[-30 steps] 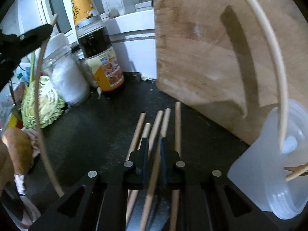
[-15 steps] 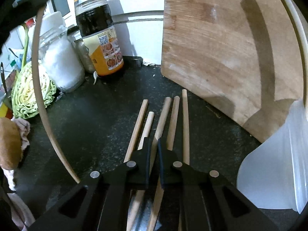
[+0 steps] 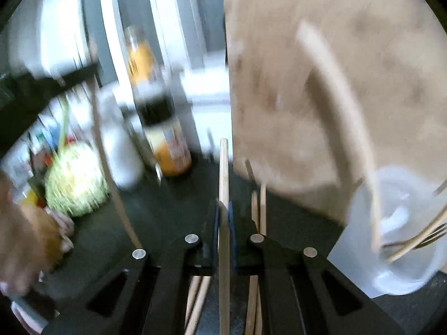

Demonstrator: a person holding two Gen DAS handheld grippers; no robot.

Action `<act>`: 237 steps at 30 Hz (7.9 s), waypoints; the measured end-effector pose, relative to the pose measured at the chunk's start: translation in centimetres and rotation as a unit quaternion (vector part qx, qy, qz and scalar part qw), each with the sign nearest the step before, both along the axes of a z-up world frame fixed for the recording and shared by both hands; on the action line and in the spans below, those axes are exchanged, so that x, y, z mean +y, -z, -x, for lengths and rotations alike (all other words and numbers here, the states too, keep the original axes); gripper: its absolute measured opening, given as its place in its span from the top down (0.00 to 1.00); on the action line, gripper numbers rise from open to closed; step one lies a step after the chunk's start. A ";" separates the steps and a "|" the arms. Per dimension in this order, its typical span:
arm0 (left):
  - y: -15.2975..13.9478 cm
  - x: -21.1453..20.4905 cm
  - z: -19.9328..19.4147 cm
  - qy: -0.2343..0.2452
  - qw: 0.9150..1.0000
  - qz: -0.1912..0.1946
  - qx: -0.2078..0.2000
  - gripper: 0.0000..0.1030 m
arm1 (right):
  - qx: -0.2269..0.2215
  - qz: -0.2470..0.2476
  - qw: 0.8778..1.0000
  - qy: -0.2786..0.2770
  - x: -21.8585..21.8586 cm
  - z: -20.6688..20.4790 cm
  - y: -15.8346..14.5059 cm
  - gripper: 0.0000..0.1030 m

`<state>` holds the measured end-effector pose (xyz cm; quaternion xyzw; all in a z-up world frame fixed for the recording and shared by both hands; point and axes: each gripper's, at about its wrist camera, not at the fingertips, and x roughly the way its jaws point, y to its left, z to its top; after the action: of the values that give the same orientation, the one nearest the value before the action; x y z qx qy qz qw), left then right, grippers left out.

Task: Organize utensils
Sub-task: 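Lift both chopsticks and carry them over the clear cup, then lower both chopsticks into the clear cup and open both tools, then lower both tools toward the remaining chopsticks on the counter, then grasp a chopstick with the right tool while the left tool grasps another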

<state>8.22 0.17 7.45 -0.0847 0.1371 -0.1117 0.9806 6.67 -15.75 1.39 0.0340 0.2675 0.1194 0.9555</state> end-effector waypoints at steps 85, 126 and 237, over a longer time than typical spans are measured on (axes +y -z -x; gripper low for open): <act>-0.1 -15.9 -6.1 0.163 0.985 0.018 0.058 0.92 | -0.159 -0.140 0.963 0.168 -16.5 0.8 -6.7 0.92; -3.3 -5.2 -1.0 0.053 0.998 0.016 -0.041 0.25 | -0.011 -0.197 0.978 0.071 -17.1 -0.9 -3.8 0.83; 11.6 -0.6 -12.2 -0.002 0.932 -0.092 0.352 0.37 | 0.155 0.138 0.978 0.012 1.1 -5.1 7.5 0.90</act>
<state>20.39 -0.40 -4.14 -0.0287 0.4828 -0.0593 0.8733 11.75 -14.66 -6.08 -0.0766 0.4258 0.0635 0.8993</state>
